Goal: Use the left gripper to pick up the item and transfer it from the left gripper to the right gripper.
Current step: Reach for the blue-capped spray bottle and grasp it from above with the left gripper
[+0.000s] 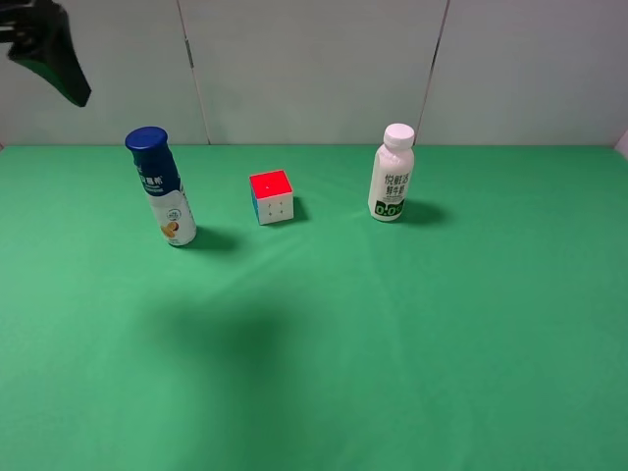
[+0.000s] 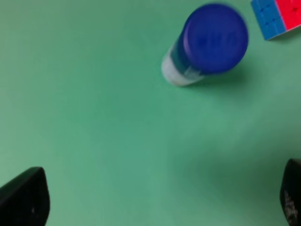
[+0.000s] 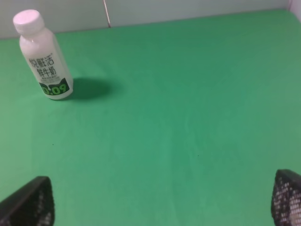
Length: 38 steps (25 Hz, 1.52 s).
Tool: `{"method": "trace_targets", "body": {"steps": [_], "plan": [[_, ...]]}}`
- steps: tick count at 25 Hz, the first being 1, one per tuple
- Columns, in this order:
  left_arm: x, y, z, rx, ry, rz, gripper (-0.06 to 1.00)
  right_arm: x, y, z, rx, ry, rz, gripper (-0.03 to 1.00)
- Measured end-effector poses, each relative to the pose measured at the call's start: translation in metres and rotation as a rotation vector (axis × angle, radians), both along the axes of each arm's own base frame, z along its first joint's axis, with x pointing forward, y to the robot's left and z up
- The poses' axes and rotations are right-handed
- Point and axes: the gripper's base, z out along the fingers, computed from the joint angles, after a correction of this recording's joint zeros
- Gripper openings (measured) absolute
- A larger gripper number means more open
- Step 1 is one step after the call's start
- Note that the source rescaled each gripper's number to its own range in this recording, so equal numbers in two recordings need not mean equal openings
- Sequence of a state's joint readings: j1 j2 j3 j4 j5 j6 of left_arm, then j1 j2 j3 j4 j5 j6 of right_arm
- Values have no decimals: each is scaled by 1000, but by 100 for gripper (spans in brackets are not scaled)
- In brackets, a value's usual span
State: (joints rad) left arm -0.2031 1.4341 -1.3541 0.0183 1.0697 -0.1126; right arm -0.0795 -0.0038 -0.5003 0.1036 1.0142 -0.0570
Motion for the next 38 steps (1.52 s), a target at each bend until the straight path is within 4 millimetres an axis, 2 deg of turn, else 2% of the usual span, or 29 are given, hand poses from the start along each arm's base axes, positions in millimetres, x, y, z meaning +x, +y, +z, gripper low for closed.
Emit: {"method": "trace_targets", "body": {"steps": [7, 14, 21, 30, 38], "plan": [[51, -28, -31, 18, 107, -16, 100, 0, 0, 0, 0, 0, 0, 100], [86, -56, -69, 41, 205, -40, 100, 0, 0, 0, 0, 0, 0, 100], [97, -64, -99, 62, 278, -44, 100, 0, 0, 0, 0, 0, 0, 100], [107, -67, -126, 78, 320, -43, 100, 0, 0, 0, 1, 0, 1, 100], [111, -68, -134, 79, 310, -45, 100, 0, 0, 0, 2, 0, 2, 100]]}}
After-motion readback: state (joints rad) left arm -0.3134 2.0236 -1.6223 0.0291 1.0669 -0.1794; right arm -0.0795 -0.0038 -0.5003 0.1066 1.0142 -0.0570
